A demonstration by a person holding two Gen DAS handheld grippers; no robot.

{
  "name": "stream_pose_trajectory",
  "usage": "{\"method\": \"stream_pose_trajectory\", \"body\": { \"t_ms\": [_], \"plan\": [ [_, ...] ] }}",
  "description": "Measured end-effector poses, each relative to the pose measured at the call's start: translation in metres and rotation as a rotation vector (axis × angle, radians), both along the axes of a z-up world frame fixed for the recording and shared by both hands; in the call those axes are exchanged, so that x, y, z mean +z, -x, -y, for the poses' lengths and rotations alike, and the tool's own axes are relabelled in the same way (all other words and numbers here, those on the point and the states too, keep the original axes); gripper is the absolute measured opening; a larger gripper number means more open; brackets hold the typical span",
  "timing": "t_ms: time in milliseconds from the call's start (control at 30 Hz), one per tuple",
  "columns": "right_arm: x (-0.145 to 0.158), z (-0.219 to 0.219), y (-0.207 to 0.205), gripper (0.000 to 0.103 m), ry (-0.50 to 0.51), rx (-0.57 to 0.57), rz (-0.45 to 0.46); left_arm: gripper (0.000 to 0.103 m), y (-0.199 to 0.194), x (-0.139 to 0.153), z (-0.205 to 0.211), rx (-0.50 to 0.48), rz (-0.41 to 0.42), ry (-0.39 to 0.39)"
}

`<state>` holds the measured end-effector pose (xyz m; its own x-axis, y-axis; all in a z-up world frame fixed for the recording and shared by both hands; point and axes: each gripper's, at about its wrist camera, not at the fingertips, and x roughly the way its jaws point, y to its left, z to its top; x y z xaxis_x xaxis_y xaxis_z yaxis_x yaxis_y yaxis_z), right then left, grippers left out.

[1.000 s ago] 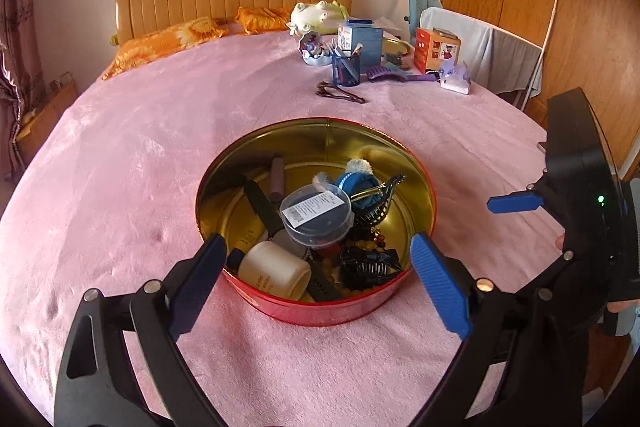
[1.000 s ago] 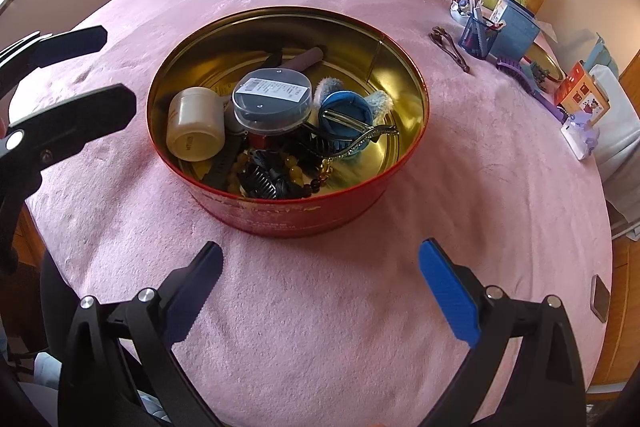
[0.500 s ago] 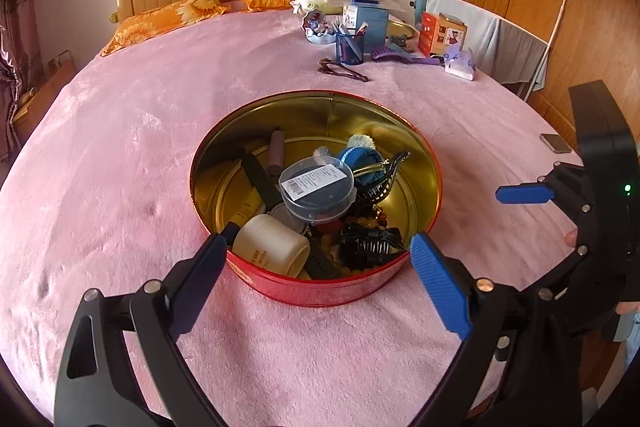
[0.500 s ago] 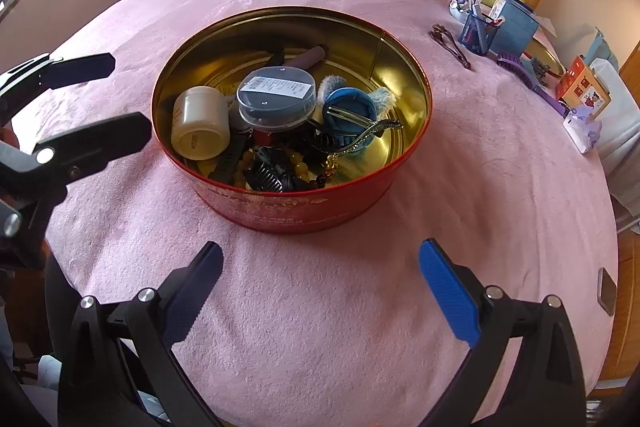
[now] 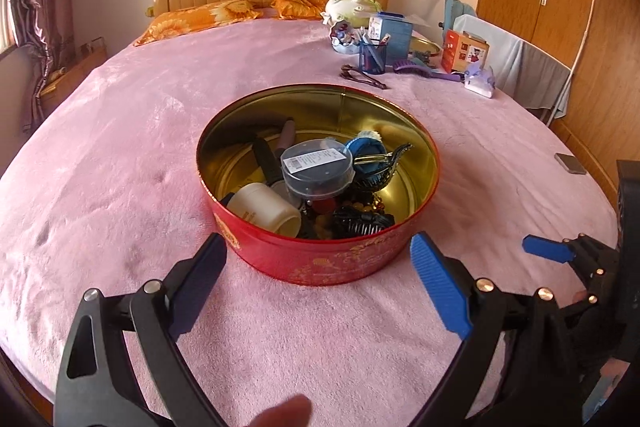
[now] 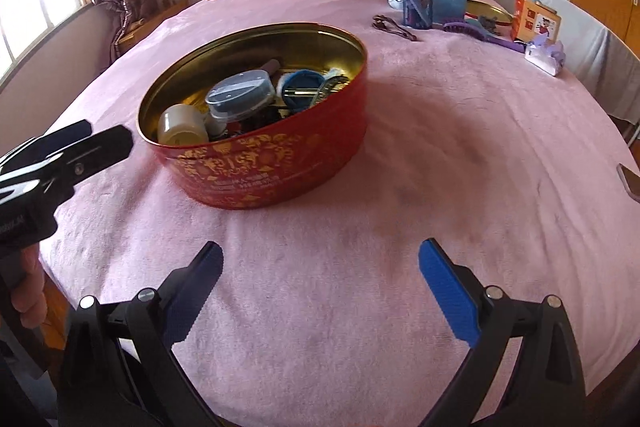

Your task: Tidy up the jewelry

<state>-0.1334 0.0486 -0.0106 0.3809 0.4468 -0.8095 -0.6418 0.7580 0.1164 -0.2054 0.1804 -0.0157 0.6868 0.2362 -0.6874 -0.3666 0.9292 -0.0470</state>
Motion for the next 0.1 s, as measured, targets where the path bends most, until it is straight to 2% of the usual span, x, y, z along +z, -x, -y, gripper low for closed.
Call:
{"method": "stream_pose_trajectory", "body": {
  "t_ms": [100],
  "plan": [
    [-0.0023, 0.0110, 0.0009, 0.099, -0.039, -0.020, -0.009, 0.091, 0.0068, -0.0057, 0.0132, 0.028, -0.024, -0.048]
  ]
}}
